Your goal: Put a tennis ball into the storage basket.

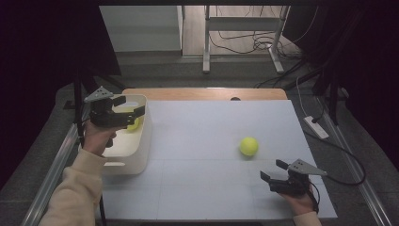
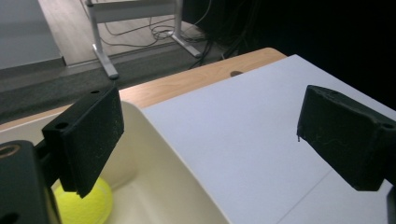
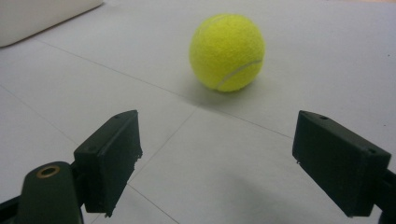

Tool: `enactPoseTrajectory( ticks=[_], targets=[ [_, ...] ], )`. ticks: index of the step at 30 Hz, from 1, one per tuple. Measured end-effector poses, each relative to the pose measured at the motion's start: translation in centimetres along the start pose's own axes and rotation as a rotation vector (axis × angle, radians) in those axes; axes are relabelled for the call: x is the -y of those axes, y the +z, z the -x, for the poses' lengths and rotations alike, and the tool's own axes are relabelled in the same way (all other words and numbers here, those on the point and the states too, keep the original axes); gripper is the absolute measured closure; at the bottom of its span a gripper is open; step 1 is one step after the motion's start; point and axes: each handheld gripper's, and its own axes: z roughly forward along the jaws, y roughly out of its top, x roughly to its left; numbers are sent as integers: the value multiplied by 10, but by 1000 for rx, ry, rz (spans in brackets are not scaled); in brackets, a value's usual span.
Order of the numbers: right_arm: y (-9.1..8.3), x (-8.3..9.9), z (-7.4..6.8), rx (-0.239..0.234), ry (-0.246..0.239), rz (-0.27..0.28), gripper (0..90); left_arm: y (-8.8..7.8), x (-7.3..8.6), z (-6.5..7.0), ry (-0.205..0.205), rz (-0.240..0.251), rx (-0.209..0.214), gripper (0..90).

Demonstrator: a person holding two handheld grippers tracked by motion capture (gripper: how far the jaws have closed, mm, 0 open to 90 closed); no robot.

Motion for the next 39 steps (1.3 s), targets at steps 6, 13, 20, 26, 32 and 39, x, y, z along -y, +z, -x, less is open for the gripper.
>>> enactPoseTrajectory(
  ticks=[6, 13, 20, 26, 32, 39],
  targets=[
    [0, 0, 0, -5, -3, 1, 155, 1, -1, 13, 10, 17, 32, 82],
    [-1, 1, 0, -9, -3, 3, 155, 7, 0, 27, 36, 18, 53, 85],
    [0, 1, -1, -7, -6, -7, 155, 12, 1, 42, 68, 14, 91, 86],
    [0, 1, -1, -11, -6, -7, 155, 16, 2, 49, 72, 15, 110, 86],
    [1, 0, -1, -10, -6, -10, 155, 21, 2, 54, 76, 14, 118, 87],
    [1, 0, 0, -11, -5, -3, 155, 27, 2, 63, 85, 8, 135, 87]
  ],
)
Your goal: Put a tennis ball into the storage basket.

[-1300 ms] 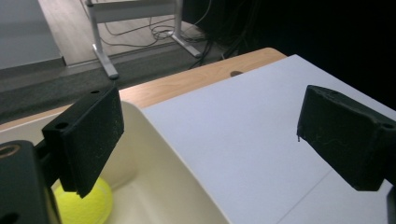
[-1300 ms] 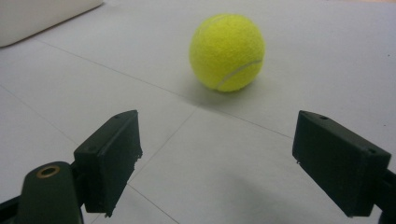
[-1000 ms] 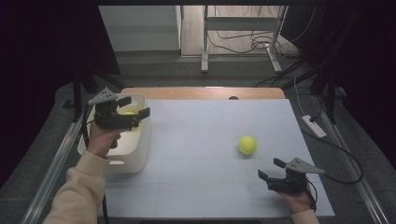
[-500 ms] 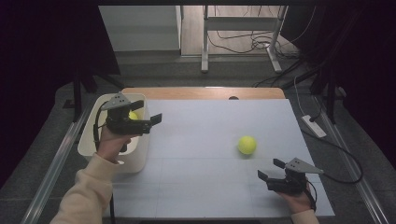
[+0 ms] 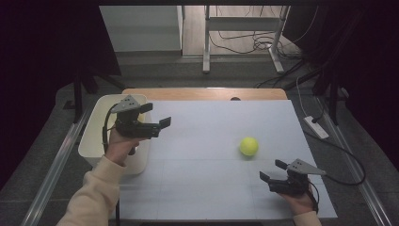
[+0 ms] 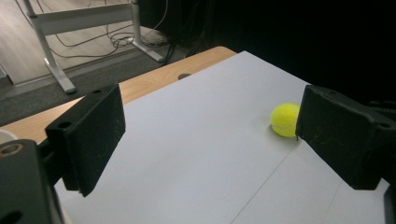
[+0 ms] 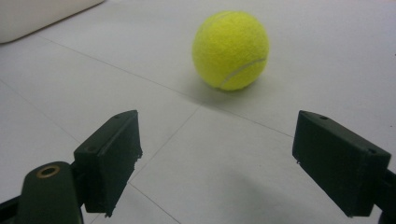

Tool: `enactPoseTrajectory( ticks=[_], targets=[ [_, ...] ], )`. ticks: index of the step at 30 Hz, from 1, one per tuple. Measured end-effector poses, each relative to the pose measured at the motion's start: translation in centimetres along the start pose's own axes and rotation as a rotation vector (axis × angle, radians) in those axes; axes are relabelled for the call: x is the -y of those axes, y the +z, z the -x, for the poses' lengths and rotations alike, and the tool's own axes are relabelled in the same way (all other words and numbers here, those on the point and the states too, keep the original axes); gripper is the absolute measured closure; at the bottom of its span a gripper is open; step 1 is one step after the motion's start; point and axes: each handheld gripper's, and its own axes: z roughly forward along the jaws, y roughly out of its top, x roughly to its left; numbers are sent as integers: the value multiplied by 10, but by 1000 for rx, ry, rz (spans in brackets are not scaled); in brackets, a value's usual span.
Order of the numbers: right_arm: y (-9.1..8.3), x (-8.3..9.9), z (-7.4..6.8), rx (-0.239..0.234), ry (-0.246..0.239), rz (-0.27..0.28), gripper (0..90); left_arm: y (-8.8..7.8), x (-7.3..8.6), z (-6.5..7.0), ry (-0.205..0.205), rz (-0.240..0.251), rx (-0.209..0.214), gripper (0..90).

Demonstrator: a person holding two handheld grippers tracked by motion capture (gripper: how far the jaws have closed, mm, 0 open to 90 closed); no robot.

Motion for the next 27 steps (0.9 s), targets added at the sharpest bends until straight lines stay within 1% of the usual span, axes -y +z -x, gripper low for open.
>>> enactPoseTrajectory(
  ticks=[9, 13, 18, 27],
  targets=[
    [0, -1, 0, 0, 4, 6, 155, 12, -1, 13, 16, -11, 34, 88],
    [0, -1, 0, 2, 7, 7, 155, 18, -2, 19, 30, -17, 56, 87],
    [0, -1, 0, 3, 10, 8, 155, 25, -4, 24, 48, -19, 69, 89],
    [0, -1, 0, 3, 8, 10, 155, 40, -2, 35, 55, -32, 102, 88]
  ],
)
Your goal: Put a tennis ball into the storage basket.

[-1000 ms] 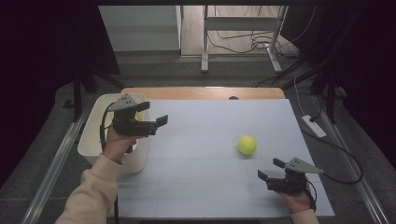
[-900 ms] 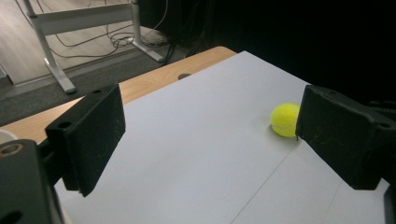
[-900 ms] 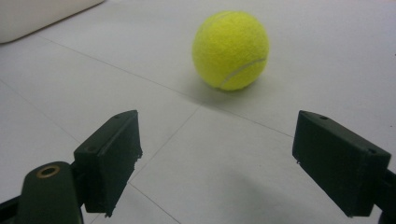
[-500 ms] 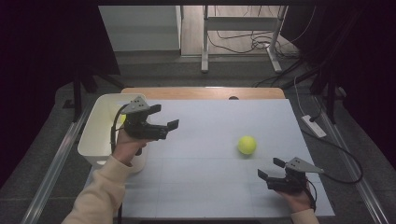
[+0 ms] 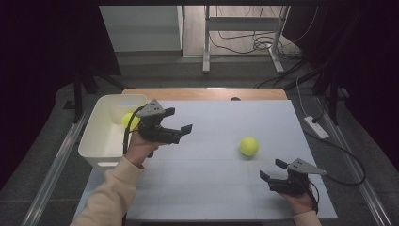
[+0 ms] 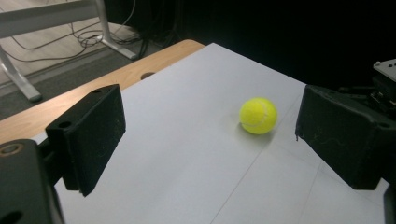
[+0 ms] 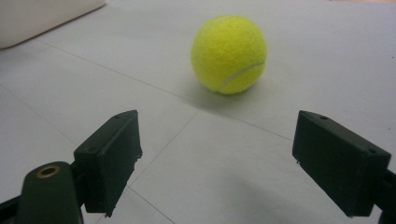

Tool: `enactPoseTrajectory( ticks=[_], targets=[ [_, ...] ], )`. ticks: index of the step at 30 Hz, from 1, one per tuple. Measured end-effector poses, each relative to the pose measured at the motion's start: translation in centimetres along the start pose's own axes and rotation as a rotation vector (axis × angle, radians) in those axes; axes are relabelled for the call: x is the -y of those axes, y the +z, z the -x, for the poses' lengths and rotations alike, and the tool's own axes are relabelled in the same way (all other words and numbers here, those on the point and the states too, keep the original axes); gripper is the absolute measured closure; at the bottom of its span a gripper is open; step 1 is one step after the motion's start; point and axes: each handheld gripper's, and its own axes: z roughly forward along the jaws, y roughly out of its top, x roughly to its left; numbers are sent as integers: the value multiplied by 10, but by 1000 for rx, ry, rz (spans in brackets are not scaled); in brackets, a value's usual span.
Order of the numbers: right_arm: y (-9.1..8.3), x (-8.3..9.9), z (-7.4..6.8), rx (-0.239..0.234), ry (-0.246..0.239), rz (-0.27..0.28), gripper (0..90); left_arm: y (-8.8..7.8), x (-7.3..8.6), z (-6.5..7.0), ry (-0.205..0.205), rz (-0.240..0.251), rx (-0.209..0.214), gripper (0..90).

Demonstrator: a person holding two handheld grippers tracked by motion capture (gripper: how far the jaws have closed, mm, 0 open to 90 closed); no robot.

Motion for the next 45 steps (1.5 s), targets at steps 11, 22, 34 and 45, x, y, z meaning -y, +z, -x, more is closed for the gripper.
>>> enactPoseTrajectory(
  ticks=[11, 22, 34, 45],
  targets=[
    [-1, 1, 0, -6, -1, -4, 155, 17, 3, 6, 7, -37, 15, 87],
    [-1, 1, -3, -7, -11, -7, 156, 33, 7, 12, 7, -64, 33, 88],
    [0, 1, -2, -10, -11, -4, 155, 55, 12, 13, -10, -95, 44, 87],
    [-1, 0, -3, -21, 1, 6, 155, 81, 19, 10, -36, -131, 67, 85]
  ],
)
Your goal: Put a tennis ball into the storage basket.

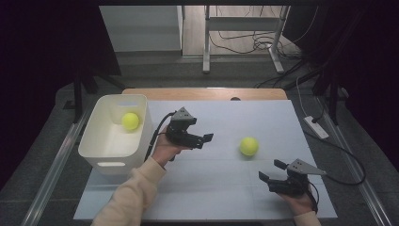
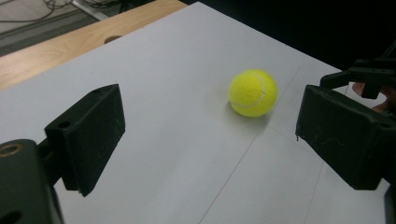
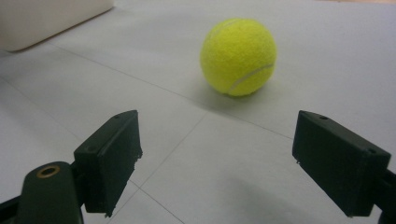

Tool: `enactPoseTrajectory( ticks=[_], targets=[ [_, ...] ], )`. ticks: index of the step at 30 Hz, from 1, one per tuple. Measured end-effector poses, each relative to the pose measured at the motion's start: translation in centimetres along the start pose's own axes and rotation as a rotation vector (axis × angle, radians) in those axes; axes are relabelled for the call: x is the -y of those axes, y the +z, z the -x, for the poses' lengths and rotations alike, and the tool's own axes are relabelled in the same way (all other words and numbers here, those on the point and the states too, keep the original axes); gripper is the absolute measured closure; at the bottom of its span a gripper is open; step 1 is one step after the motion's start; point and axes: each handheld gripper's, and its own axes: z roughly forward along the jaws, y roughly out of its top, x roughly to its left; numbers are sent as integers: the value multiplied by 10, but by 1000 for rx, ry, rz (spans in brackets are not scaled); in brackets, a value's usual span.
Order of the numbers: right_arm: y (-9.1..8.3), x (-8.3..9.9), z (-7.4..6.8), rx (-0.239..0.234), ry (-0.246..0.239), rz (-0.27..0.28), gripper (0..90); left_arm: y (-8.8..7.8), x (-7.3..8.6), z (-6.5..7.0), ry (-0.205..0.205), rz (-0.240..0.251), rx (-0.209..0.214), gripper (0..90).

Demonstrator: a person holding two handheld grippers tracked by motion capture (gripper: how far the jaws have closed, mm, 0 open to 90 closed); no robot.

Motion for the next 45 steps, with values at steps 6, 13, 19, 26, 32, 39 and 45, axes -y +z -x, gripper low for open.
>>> enactPoseTrajectory(
  ticks=[6, 13, 19, 26, 32, 39, 45],
  targets=[
    [0, -1, -1, -1, -6, 4, 155, 18, 1, 0, -2, -15, 19, 85],
    [0, -2, -1, -3, -5, 4, 155, 30, 1, 0, -5, -30, 26, 88],
    [1, -2, -1, -6, -6, 3, 155, 33, 0, 2, 10, -35, 24, 89],
    [1, -2, -2, -7, -5, 2, 154, 43, -1, 5, 22, -52, 35, 86],
    [1, -2, -2, -7, -4, 3, 154, 54, -1, 7, 25, -59, 40, 84],
    [0, -2, -2, -7, -3, 4, 154, 62, -1, 9, 27, -74, 51, 84],
    [0, -2, -2, -8, -2, 7, 154, 68, -2, 11, 37, -91, 53, 84]
  ],
)
